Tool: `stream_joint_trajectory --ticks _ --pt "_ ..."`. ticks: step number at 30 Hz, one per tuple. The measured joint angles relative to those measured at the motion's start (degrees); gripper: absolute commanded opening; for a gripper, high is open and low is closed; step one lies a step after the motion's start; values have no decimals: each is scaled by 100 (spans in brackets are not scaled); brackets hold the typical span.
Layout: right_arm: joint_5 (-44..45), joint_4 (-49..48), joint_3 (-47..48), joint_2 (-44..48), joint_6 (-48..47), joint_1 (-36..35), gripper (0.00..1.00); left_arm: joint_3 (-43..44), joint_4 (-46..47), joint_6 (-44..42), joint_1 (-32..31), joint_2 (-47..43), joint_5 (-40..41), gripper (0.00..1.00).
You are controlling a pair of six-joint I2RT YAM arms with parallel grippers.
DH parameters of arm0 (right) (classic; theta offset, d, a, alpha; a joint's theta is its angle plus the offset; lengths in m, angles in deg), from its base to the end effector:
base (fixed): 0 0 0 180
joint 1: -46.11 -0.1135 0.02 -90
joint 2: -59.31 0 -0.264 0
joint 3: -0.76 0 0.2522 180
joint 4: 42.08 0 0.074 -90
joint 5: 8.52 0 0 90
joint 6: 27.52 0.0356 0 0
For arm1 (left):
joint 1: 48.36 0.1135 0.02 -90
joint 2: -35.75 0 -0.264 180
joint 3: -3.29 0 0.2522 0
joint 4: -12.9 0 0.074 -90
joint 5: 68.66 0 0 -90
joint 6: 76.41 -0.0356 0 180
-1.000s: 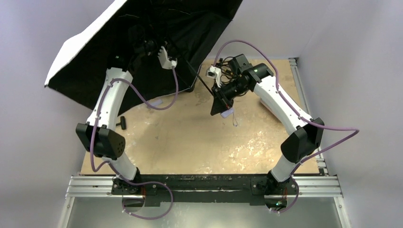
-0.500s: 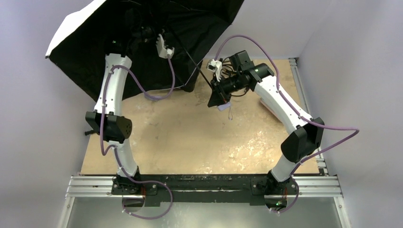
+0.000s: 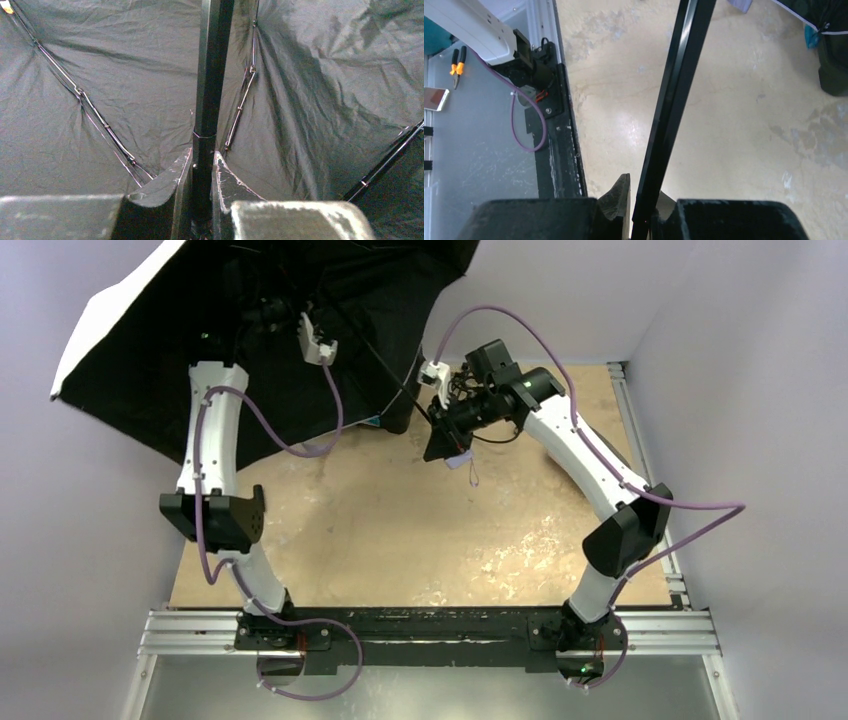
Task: Open the umbrella
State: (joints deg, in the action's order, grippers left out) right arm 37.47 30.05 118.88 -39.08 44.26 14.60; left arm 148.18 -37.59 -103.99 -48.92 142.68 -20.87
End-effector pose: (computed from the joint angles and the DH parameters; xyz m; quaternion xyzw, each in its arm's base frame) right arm 0.2912 0.2075 0.3809 -0.4786 0.7456 0.3869 0.2557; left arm 0.3934 -0.0278 0.4994 0.7400 0.1808 0.3511 0.5444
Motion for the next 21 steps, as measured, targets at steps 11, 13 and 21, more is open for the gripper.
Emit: stream_joint_trajectory --ticks 11,13,21 --pt "-354 811 1987 -1204 -72 -387 0 -1904 1659 2 533 -1268 726 21" --pt "-369 835 1950 -1165 -24 -409 0 -2015 1703 2 531 -1318 804 21" --pt "-323 168 1294 -767 140 -321 0 -426 831 0 433 -415 728 21"
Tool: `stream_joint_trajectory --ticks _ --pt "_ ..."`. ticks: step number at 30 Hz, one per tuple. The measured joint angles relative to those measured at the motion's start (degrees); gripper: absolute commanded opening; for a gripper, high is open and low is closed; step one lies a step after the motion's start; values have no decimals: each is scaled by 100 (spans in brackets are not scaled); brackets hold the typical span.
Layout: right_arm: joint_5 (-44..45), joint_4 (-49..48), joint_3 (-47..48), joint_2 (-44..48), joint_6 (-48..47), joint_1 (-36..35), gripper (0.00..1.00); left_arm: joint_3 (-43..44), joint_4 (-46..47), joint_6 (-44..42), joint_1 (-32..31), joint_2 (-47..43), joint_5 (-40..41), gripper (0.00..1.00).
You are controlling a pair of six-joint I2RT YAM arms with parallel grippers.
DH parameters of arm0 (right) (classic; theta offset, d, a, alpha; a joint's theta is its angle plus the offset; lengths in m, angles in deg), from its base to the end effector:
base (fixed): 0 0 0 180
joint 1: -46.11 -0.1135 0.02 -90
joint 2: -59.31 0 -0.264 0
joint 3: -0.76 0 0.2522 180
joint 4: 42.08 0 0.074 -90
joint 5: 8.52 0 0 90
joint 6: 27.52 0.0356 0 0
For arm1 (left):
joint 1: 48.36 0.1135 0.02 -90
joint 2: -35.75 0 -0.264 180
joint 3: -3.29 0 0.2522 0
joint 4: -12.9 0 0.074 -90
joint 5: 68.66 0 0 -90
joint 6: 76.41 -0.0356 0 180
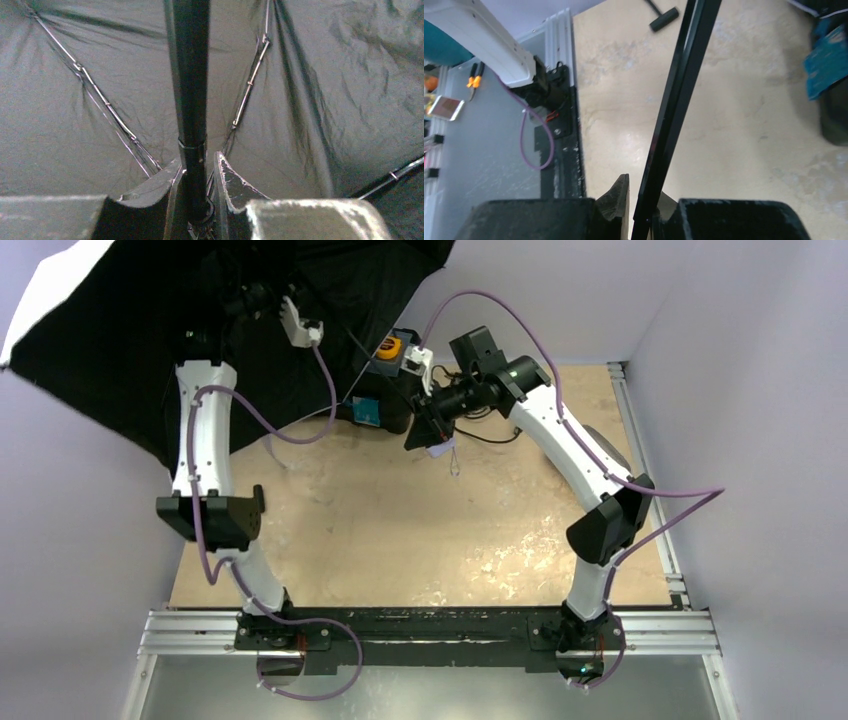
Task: Open the umbrella
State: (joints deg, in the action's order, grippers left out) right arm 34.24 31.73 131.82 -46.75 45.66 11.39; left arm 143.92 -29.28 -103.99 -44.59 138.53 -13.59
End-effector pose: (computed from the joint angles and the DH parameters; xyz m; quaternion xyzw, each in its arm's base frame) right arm 0.3026 0.2415 0.3999 -0.4998 0.7111 0.4206 0.2600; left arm 0.3810 0.0047 0.5179 0.6974 0.2110 0.4576 0.5095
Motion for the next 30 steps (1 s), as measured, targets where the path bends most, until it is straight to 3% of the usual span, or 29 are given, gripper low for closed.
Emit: stream_joint_trajectory --ticks 4,7,12,17,20,30 --pt "175 -439 -229 149 -4 109 0 1497 -623 0 -61 868 -289 21" --pt "299 -487 -275 221 -13 127 0 1537 -723 0 -68 966 -337 21" --pt "306 -431 -275 223 -59 129 0 625 -243 0 -66 549 -190 22" --pt "166 -529 -273 223 44 125 0 -271 726 0 -50 136 -195 43" --pt "-61 -708 -295 223 210 116 0 -964 1392 2 22 -249 -166 48" --pt "-901 -3082 -1539 804 1843 24 0 -2490 2846 7 201 -1290 367 61"
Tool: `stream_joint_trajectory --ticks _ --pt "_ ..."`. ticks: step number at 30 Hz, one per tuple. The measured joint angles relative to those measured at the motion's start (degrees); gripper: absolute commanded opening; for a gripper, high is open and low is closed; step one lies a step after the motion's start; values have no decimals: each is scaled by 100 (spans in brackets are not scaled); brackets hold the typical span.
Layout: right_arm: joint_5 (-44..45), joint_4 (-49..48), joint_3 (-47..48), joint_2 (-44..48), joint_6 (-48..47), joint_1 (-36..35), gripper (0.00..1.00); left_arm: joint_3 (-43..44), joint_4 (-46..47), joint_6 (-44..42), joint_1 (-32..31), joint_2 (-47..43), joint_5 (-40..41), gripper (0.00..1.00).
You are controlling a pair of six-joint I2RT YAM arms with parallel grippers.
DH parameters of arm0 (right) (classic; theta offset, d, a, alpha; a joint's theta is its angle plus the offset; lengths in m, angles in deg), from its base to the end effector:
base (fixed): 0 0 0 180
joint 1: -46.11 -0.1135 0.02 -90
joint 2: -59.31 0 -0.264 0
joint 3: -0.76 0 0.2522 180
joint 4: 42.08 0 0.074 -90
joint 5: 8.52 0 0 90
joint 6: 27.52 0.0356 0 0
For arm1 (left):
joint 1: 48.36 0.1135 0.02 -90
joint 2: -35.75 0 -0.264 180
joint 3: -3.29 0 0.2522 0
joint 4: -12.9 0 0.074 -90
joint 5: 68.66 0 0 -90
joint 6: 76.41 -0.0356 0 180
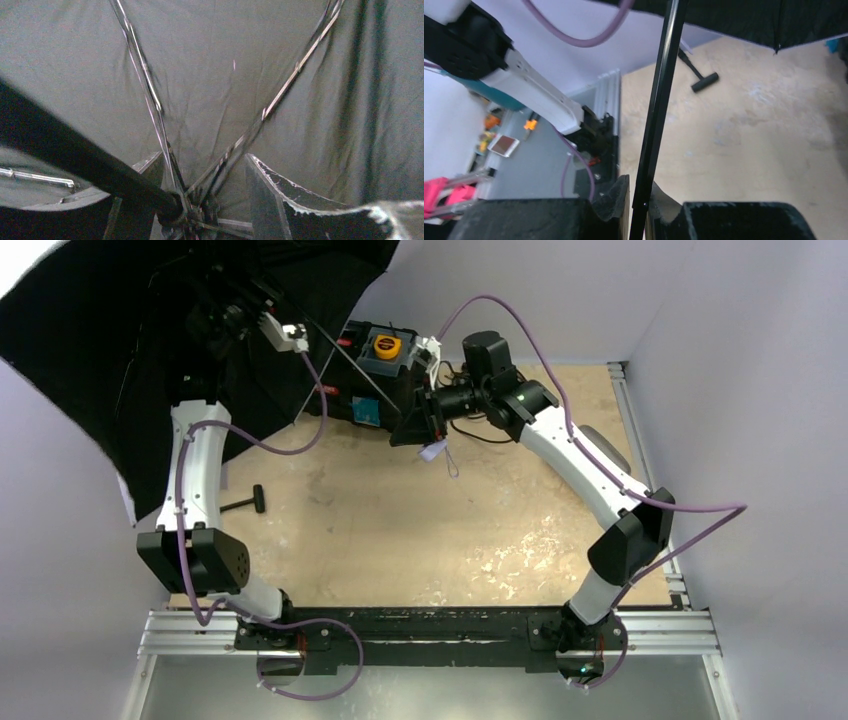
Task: Open the umbrella
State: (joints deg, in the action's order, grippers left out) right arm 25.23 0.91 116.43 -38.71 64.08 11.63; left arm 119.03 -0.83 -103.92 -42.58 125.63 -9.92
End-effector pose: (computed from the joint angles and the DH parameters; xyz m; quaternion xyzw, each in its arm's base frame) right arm 0.2981 0.2406 0.4112 -0.4527 0.6434 0.5248 0.3251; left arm 0.3486 0.0167 0.5094 0.6185 0.1661 0.5788 0.5048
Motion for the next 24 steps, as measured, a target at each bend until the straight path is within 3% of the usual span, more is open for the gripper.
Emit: stream_joint_trajectory --ticks 6,16,24 --pt "-243 -1325 -660 306 1211 15 0 -713 682 4 127 -433 498 62" --pt "-323 -2785 -964 302 2540 35 0 -1751 210 0 28 -1432 -94 63" --pt "-105 -3917 -1158 321 3178 42 0 -2020 319 0 -175 -1521 -302 67"
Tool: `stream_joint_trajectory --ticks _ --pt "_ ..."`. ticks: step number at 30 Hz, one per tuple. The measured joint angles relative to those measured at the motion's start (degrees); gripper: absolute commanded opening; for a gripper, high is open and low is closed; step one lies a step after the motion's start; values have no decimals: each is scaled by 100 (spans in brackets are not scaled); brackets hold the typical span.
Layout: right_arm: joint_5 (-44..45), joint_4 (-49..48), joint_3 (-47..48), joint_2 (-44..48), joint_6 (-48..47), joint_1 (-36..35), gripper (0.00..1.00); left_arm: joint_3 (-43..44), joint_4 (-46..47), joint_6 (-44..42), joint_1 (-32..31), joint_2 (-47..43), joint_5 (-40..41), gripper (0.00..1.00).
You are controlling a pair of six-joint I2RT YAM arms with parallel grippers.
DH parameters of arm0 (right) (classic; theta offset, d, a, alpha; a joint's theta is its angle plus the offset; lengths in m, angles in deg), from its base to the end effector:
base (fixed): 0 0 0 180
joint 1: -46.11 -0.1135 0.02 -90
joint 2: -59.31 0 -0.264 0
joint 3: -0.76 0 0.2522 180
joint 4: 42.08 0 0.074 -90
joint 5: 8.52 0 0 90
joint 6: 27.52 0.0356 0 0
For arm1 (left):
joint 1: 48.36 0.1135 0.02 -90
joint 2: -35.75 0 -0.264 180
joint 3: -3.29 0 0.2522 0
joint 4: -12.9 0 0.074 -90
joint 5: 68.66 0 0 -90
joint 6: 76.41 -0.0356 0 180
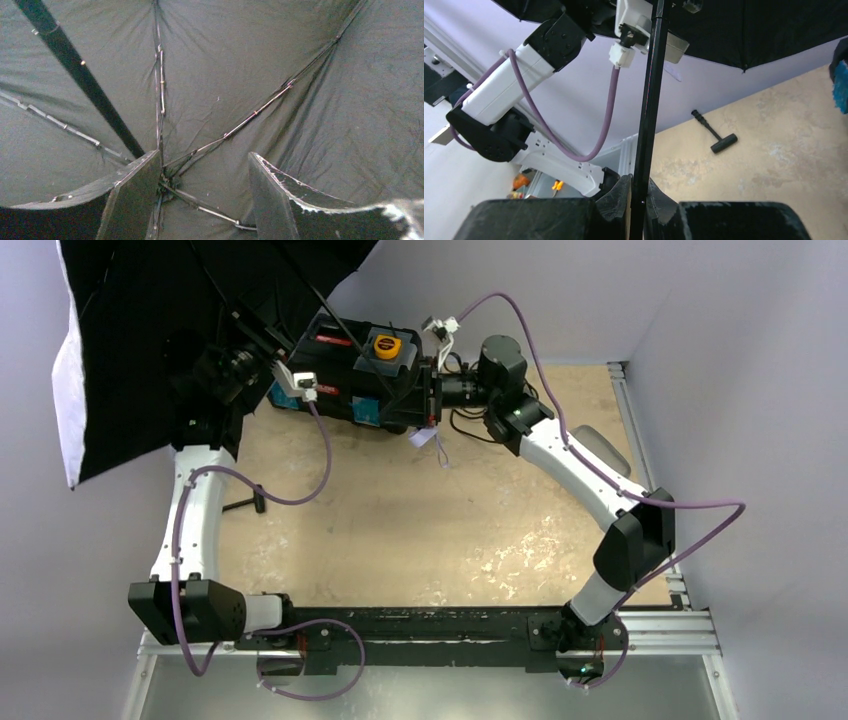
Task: Open the umbrella
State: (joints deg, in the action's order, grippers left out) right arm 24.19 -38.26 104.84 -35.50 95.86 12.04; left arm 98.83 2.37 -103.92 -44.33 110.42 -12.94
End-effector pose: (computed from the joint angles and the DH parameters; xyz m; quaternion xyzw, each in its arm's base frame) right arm 0.3012 0.2399 0.4261 -0.3583 0.5882 0.6287 0.3610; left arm 0.2883 0.0002 0.4765 0.6359 0.1464 0.5482 0.5231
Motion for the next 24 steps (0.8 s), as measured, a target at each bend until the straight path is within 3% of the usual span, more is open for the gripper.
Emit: stream_joint_trajectory --ticks 5,16,24 --pt "525 -693 -450 249 184 22 0 -35 192 431 -37 -210 -17 70" --pt "2267 -1690 -1696 1521 243 321 0 -398 -385 2059 -205 -1427 -457 71" --pt "3720 -1725 -2645 2594 -199 382 0 -442 -962 3711 -337 -1257 -376 74"
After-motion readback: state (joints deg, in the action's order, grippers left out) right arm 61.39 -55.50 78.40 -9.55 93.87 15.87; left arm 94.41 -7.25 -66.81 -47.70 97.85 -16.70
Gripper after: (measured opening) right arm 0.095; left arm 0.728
